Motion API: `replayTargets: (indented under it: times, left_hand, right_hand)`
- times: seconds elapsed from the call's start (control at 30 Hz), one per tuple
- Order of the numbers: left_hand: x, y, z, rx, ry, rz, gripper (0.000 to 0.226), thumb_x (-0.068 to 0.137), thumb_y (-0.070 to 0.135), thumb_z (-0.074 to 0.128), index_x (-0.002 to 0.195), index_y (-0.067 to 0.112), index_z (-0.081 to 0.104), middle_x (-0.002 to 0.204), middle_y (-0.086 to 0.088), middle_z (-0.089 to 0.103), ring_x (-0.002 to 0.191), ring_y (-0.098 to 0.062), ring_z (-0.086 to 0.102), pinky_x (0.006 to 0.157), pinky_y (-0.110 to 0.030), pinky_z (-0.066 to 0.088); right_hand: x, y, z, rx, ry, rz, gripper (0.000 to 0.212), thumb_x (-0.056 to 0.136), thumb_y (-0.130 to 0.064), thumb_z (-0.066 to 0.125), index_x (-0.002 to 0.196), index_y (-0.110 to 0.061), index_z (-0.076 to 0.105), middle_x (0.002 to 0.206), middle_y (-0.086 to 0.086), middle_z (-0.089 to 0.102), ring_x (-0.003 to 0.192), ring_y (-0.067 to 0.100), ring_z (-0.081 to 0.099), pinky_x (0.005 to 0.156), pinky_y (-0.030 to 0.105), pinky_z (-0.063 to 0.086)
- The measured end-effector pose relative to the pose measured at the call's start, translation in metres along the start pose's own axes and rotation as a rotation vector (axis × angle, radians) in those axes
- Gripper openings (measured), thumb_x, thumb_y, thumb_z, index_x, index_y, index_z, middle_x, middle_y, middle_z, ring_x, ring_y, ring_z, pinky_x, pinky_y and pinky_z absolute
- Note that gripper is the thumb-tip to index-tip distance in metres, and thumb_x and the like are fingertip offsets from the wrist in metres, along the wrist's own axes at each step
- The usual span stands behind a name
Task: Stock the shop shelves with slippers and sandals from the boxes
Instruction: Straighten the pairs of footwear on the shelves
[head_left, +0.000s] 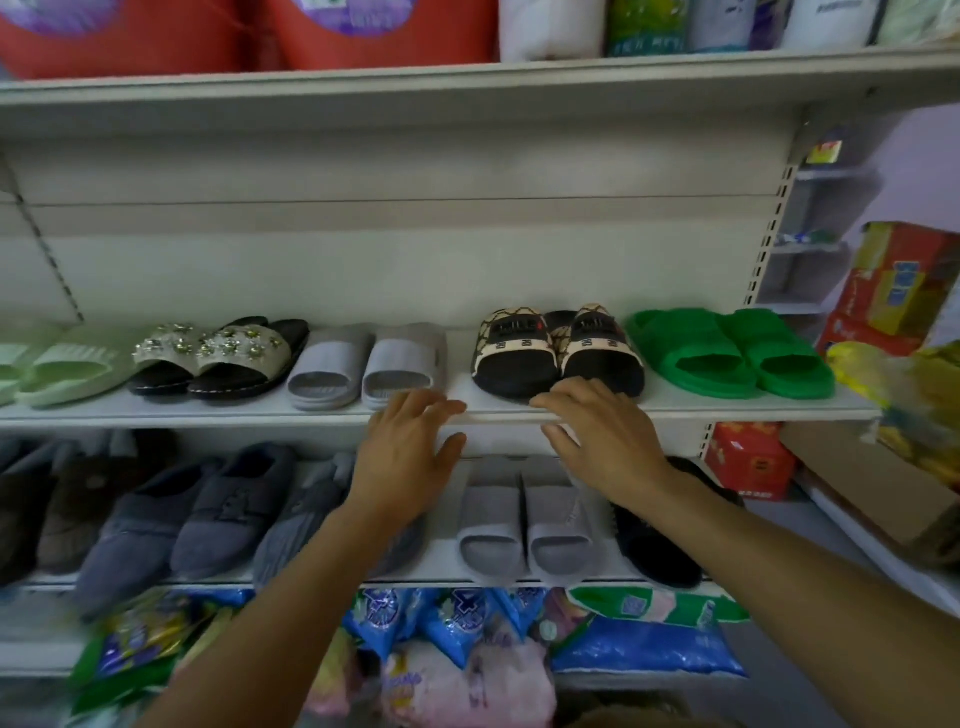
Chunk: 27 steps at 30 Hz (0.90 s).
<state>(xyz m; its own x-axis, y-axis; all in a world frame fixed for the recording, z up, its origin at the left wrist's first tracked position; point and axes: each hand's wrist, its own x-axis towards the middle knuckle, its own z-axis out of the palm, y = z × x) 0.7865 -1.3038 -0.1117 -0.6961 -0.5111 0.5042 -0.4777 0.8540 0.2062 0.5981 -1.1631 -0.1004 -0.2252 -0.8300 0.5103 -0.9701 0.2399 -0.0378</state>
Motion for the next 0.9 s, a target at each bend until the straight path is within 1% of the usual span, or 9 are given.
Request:
replayTargets:
  times: [0.13, 0.23, 0.33, 0.4, 0.47, 0.57, 0.7, 0.8, 0.9]
  left_hand:
    - [-0.010, -0.053, -0.024, 0.050, 0.068, -0.092, 0.041, 0.086, 0.043, 0.044, 0.118, 0.025, 0.063, 0.120, -0.002, 0.059, 0.110, -0.029, 0.053, 0.085, -0.043, 0.046]
    - [-0.007, -0.089, -0.036, 0.074, 0.122, -0.152, 0.040, 0.084, 0.045, 0.043, 0.112, 0.028, 0.066, 0.117, 0.000, 0.061, 0.105, -0.032, 0.055, 0.081, -0.043, 0.047]
    - [-0.002, -0.120, -0.046, 0.079, 0.064, -0.200, 0.038, 0.084, 0.048, 0.043, 0.118, 0.044, 0.059, 0.121, 0.006, 0.059, 0.104, -0.030, 0.057, 0.086, -0.042, 0.047]
    - [0.001, -0.138, -0.049, 0.059, 0.017, -0.167, 0.036, 0.088, 0.045, 0.047, 0.122, 0.049, 0.055, 0.124, 0.008, 0.057, 0.104, -0.025, 0.060, 0.086, -0.039, 0.049]
    - [0.005, -0.150, -0.052, 0.018, -0.015, -0.131, 0.031, 0.091, 0.038, 0.054, 0.122, 0.042, 0.060, 0.127, 0.007, 0.055, 0.103, -0.022, 0.063, 0.081, -0.034, 0.051]
    - [0.011, -0.160, -0.052, -0.028, -0.030, -0.113, 0.026, 0.092, 0.034, 0.057, 0.117, 0.032, 0.067, 0.130, 0.004, 0.055, 0.102, -0.022, 0.063, 0.077, -0.030, 0.047]
    - [0.020, -0.170, -0.048, -0.062, -0.048, -0.085, 0.024, 0.091, 0.032, 0.061, 0.113, 0.031, 0.069, 0.130, 0.003, 0.053, 0.103, -0.022, 0.061, 0.073, -0.026, 0.040]
    - [0.026, -0.173, -0.046, -0.087, -0.057, -0.072, 0.023, 0.090, 0.031, 0.062, 0.112, 0.031, 0.070, 0.130, 0.002, 0.053, 0.104, -0.024, 0.061, 0.078, -0.029, 0.044]
    - [0.030, -0.172, -0.046, -0.070, -0.075, -0.073, 0.025, 0.091, 0.035, 0.059, 0.114, 0.034, 0.068, 0.132, 0.004, 0.050, 0.104, -0.025, 0.061, 0.081, -0.032, 0.048]
  right_hand:
    - [0.020, -0.040, 0.009, 0.076, -0.039, -0.054, 0.034, 0.093, -0.031, 0.054, 0.127, -0.025, 0.058, 0.124, -0.001, 0.053, 0.104, 0.026, 0.056, 0.082, 0.036, 0.045]
    - [0.042, -0.069, 0.013, 0.109, -0.038, -0.046, 0.036, 0.097, -0.034, 0.048, 0.132, -0.028, 0.053, 0.132, -0.003, 0.048, 0.104, 0.026, 0.057, 0.080, 0.033, 0.042]
    - [0.064, -0.095, 0.024, 0.102, -0.031, -0.033, 0.035, 0.097, -0.034, 0.047, 0.131, -0.028, 0.054, 0.132, -0.002, 0.050, 0.098, 0.028, 0.059, 0.079, 0.033, 0.041]
    - [0.077, -0.110, 0.037, 0.069, -0.013, -0.019, 0.033, 0.095, -0.034, 0.051, 0.126, -0.027, 0.059, 0.127, 0.001, 0.055, 0.092, 0.031, 0.063, 0.077, 0.034, 0.042]
    - [0.087, -0.122, 0.046, 0.032, -0.015, 0.043, 0.031, 0.093, -0.038, 0.054, 0.121, -0.028, 0.063, 0.125, 0.003, 0.058, 0.090, 0.033, 0.065, 0.079, 0.036, 0.044]
    - [0.096, -0.135, 0.051, -0.002, -0.029, 0.113, 0.030, 0.092, -0.043, 0.053, 0.116, -0.031, 0.067, 0.126, 0.001, 0.058, 0.094, 0.030, 0.065, 0.082, 0.036, 0.042]
    - [0.101, -0.140, 0.050, -0.032, -0.068, 0.139, 0.029, 0.095, -0.044, 0.048, 0.111, -0.032, 0.069, 0.130, -0.002, 0.053, 0.098, 0.027, 0.063, 0.081, 0.031, 0.041]
    - [0.103, -0.142, 0.051, -0.037, -0.070, 0.184, 0.031, 0.095, -0.044, 0.048, 0.112, -0.029, 0.069, 0.132, -0.002, 0.052, 0.098, 0.028, 0.063, 0.080, 0.030, 0.045]
    - [0.103, -0.143, 0.054, -0.030, -0.064, 0.210, 0.032, 0.096, -0.042, 0.048, 0.115, -0.025, 0.068, 0.134, 0.000, 0.051, 0.101, 0.028, 0.062, 0.079, 0.030, 0.045]
